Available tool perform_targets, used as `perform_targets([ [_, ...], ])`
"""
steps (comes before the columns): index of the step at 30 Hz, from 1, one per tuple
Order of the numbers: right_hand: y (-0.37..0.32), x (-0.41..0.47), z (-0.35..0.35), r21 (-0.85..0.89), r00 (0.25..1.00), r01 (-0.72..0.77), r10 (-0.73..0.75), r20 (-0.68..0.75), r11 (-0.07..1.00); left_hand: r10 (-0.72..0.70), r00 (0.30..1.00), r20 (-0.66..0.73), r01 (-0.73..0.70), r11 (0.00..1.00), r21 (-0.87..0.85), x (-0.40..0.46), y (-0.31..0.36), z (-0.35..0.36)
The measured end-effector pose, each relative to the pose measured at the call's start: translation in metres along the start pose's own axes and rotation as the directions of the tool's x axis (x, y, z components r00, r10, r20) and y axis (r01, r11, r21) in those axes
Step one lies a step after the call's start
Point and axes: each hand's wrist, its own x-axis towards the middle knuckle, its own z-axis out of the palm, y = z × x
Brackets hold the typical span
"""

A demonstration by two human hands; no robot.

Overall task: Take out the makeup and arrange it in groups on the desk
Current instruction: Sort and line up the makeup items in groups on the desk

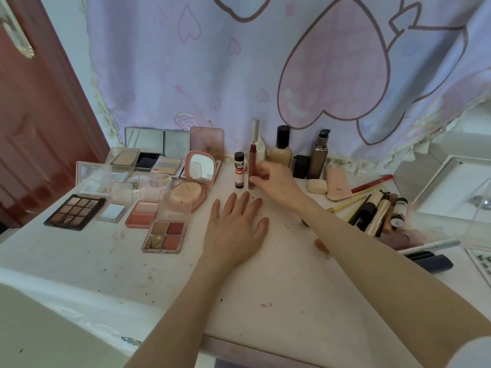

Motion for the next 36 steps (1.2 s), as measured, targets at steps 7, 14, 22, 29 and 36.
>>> perform_targets([
  [7,0.004,-0.013,-0.012,-0.021,1.0,-0.029,0.029,0.01,0.999,0.001,1.0,0.002,-0.001,1.0,0.0,0.0,0.001,0.001],
  [14,0.017,-0.064,-0.068,-0.075,0.999,-0.035,0.033,-0.025,0.997,0.017,1.0,0.001,-0.017,1.0,-0.01,-0.001,0.003,-0.004],
  [22,0.055,-0.127,-0.145,-0.302,0.984,-0.129,0.085,-0.155,0.945,0.126,0.964,-0.232,-0.18,0.956,-0.229,-0.001,0.038,-0.007],
  [29,0.088,-0.138,-0.151,-0.434,0.963,-0.174,0.061,-0.263,0.884,0.314,0.913,-0.262,-0.378,0.892,-0.247,0.015,0.123,-0.001],
  [36,0.107,-0.139,-0.141,-0.497,0.977,-0.158,0.062,-0.205,0.853,0.2,0.973,-0.115,-0.224,0.942,-0.252,0.055,0.167,0.018],
])
